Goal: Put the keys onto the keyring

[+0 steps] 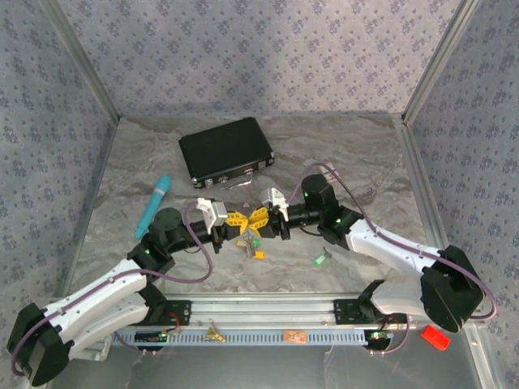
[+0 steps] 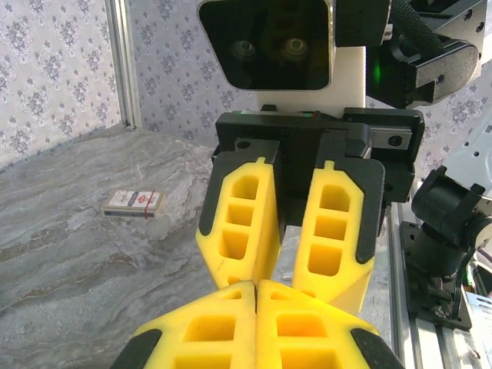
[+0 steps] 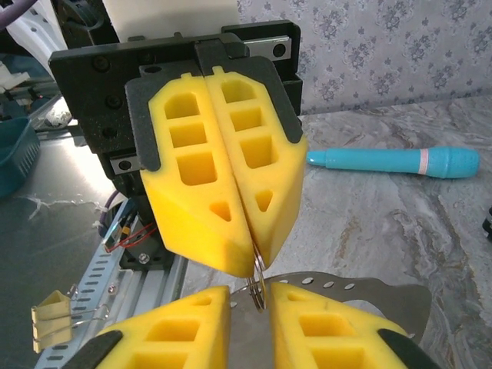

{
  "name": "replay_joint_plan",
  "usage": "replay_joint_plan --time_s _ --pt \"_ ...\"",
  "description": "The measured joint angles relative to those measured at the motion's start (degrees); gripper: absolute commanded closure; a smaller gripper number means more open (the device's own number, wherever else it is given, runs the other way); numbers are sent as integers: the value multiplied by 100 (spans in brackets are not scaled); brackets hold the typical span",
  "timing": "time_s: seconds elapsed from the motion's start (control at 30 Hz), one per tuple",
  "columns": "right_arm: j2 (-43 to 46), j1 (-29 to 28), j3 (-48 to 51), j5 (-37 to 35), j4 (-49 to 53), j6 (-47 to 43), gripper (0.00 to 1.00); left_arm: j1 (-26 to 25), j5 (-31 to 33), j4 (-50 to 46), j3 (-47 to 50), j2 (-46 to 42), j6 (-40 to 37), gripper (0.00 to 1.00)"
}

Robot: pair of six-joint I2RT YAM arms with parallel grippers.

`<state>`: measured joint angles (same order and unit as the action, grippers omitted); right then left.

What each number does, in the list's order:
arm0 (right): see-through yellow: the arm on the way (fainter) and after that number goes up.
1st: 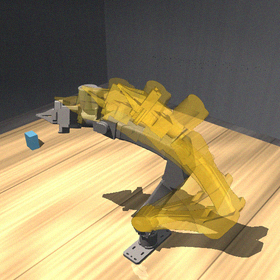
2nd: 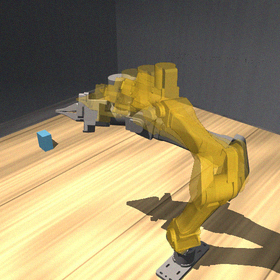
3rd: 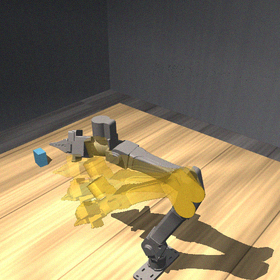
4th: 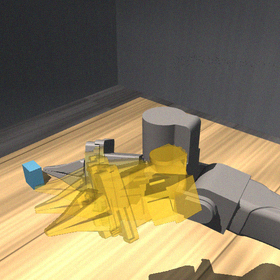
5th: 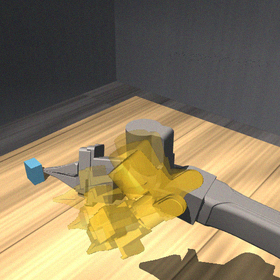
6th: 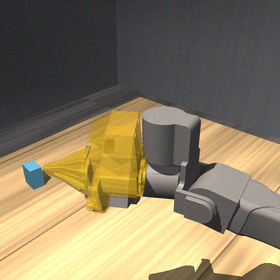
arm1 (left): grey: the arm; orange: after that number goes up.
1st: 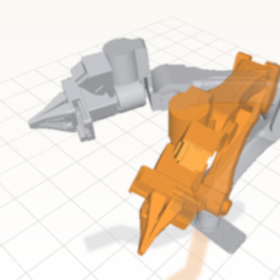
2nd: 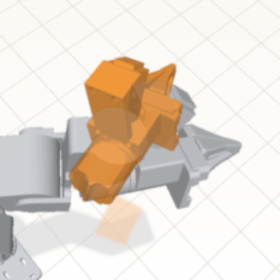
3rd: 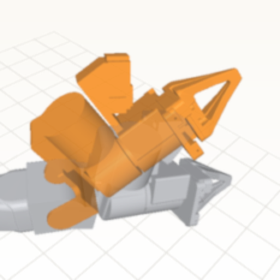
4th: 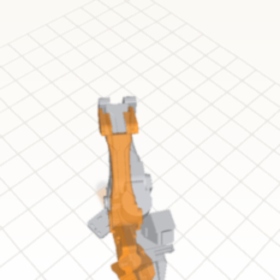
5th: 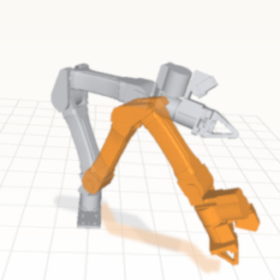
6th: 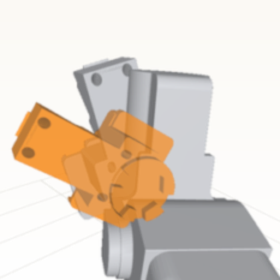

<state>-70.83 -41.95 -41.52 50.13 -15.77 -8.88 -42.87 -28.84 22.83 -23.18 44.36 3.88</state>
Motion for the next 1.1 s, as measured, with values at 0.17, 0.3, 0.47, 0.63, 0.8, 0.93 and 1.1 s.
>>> replay_joint_plan --time_s 0.17,0.3,0.47,0.63,0.8,0.93,1.1 --pt "-52 -7 -4 26 -94 90 90 0 -35 15 0 0 2 100" --pt "-74 -4 -11 37 -125 129 100 0 -52 35 9 0 0 100" --pt "-92 -2 -28 35 -90 146 100 0 11 -4 9 -11 -33 68" --pt "-92 -9 -267 -214 682 -304 100 -26 444 -535 -4 -208 -116 39" --pt "-90 -74 -769 -719 1971 -1056 100 -26 748 -1622 -282 -387 -446 44" --pt "-125 -260 -1215 -1143 2861 -1620 100 -26 815 -2223 -476 -374 -715 49" --pt "-282 -479 -1613 -1556 3556 -2083 100 -35 743 -2485 -562 -188 -942 59"
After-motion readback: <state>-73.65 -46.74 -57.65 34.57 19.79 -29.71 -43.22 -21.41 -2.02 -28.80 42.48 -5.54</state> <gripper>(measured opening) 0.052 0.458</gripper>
